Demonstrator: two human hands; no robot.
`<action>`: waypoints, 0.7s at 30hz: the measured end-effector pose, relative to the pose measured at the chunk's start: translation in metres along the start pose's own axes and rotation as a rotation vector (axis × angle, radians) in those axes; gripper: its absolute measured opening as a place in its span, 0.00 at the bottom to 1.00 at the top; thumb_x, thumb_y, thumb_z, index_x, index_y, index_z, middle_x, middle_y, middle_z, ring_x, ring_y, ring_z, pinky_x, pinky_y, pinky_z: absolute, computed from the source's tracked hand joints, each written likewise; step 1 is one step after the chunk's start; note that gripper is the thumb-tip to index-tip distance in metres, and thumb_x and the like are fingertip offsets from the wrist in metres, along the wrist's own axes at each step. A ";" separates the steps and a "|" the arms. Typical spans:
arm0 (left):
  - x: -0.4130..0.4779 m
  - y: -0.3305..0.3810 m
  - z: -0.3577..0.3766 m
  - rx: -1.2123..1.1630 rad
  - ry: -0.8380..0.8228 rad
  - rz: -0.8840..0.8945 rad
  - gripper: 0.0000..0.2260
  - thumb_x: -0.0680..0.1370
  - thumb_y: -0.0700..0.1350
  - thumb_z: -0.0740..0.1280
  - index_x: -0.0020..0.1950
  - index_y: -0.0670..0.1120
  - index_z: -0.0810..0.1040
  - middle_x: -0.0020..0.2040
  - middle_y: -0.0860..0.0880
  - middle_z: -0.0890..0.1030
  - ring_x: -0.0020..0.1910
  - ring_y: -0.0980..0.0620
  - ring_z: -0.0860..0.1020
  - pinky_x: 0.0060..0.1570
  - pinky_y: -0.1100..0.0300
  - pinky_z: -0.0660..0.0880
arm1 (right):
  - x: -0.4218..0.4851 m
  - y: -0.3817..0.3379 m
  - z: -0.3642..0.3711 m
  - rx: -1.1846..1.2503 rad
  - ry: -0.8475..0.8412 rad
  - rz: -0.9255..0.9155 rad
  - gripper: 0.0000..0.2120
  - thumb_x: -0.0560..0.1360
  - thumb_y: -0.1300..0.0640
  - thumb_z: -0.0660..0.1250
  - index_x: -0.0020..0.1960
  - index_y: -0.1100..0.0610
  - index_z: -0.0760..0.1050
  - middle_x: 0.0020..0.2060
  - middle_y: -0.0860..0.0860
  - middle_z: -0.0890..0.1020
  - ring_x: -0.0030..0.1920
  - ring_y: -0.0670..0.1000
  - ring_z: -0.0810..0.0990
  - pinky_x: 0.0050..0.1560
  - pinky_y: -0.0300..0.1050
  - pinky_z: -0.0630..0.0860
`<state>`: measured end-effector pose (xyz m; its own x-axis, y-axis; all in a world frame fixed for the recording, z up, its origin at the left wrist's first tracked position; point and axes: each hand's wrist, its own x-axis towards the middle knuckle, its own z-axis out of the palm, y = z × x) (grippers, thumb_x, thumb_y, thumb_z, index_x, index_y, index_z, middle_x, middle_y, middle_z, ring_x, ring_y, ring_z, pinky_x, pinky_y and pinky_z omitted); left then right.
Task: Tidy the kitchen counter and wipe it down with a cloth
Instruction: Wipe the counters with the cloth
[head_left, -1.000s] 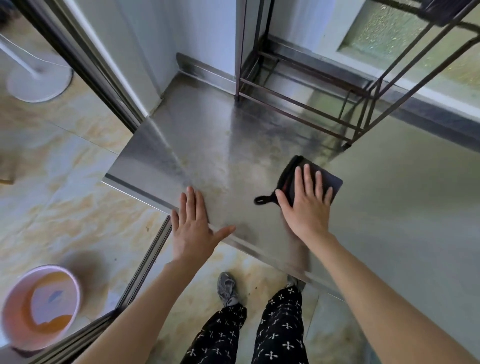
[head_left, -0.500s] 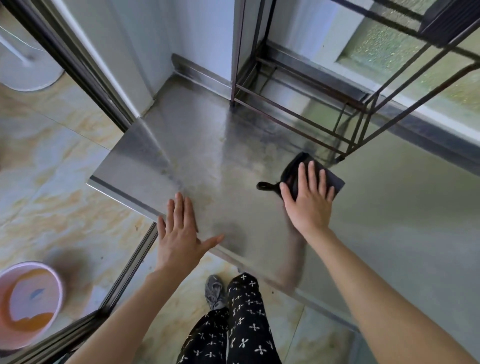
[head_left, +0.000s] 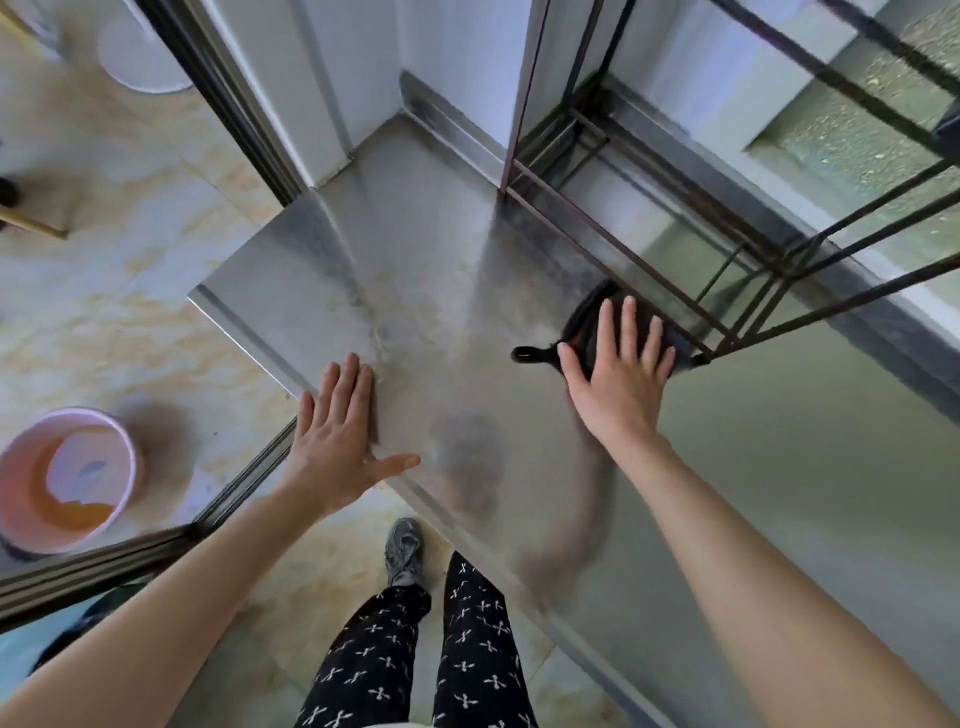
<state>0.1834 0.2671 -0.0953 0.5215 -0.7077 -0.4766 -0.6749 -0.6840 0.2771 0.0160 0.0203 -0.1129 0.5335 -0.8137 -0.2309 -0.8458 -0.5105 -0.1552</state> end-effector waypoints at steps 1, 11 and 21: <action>0.000 0.001 -0.001 0.001 -0.006 -0.001 0.58 0.55 0.82 0.40 0.74 0.46 0.33 0.71 0.55 0.30 0.70 0.55 0.29 0.72 0.49 0.37 | -0.001 -0.005 0.001 0.014 0.018 0.012 0.34 0.77 0.36 0.51 0.77 0.52 0.49 0.77 0.52 0.50 0.75 0.62 0.48 0.71 0.65 0.47; -0.002 0.006 -0.005 -0.034 -0.046 -0.021 0.55 0.57 0.80 0.45 0.68 0.47 0.26 0.71 0.53 0.28 0.70 0.53 0.28 0.71 0.51 0.34 | -0.012 0.037 -0.002 -0.165 -0.073 -0.578 0.35 0.74 0.32 0.49 0.75 0.47 0.54 0.76 0.48 0.55 0.75 0.59 0.51 0.69 0.67 0.58; -0.003 0.006 -0.004 -0.114 0.007 -0.065 0.56 0.54 0.83 0.43 0.71 0.51 0.29 0.73 0.56 0.31 0.72 0.57 0.31 0.73 0.52 0.37 | -0.005 -0.059 0.016 -0.110 -0.042 -0.853 0.33 0.73 0.34 0.54 0.74 0.49 0.60 0.74 0.49 0.62 0.74 0.59 0.59 0.69 0.64 0.58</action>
<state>0.1801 0.2650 -0.0888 0.5664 -0.6622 -0.4906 -0.5760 -0.7438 0.3390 0.0637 0.0586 -0.1178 0.9850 -0.1300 -0.1134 -0.1507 -0.9684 -0.1987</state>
